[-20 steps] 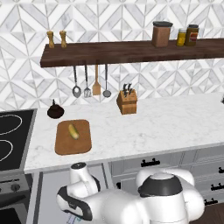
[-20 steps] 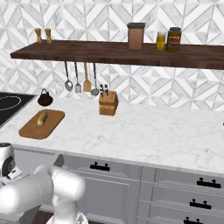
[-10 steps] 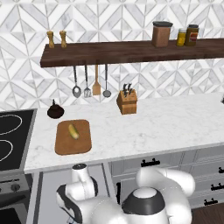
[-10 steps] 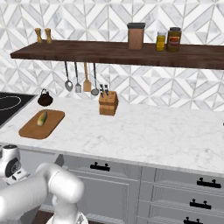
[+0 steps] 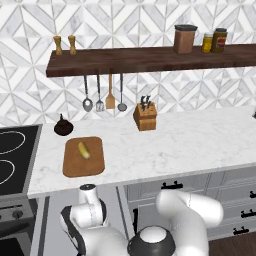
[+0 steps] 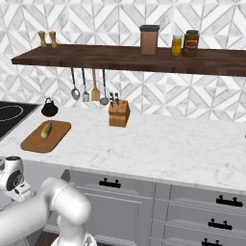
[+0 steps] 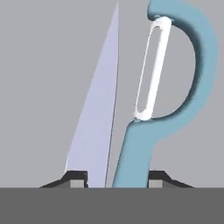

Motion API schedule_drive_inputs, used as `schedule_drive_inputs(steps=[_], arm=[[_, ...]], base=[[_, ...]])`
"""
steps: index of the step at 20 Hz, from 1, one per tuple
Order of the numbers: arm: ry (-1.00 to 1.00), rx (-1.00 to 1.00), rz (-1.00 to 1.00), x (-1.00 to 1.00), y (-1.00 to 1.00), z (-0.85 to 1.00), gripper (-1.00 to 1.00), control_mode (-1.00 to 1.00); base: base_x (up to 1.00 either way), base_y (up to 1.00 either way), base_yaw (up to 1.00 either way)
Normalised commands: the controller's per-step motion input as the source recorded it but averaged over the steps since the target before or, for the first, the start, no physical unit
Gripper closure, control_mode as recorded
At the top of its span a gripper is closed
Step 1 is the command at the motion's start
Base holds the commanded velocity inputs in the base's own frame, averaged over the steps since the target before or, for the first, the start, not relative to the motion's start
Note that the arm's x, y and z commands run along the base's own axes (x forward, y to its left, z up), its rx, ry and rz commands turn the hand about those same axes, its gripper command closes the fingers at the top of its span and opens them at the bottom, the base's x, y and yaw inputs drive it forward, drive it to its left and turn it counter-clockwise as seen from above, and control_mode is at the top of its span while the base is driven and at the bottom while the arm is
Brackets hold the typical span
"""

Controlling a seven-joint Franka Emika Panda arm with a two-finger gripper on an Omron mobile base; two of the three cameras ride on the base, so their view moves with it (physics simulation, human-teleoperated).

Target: Place the appropriate cutting tool for cutting the cucumber skin on the cutting board.

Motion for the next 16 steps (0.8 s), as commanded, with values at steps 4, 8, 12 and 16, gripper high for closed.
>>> schedule_drive_inputs(steps=[4,8,12,16], arm=[[0.0,0.0,0.0,0.0,0.0,-0.23,1.0,-1.0],[0.0,0.0,-0.01,-0.03,-0.01,-0.06,1.0,-1.0],[0.0,0.02,-0.07,-0.27,-0.2,0.1,1.0,-1.0],[0.0,0.06,-0.12,-0.55,-0.41,0.47,1.0,-1.0]], base=[[0.0,0.0,0.0],[0.0,0.0,0.0],[0.0,0.0,0.0],[0.0,0.0,0.0]])
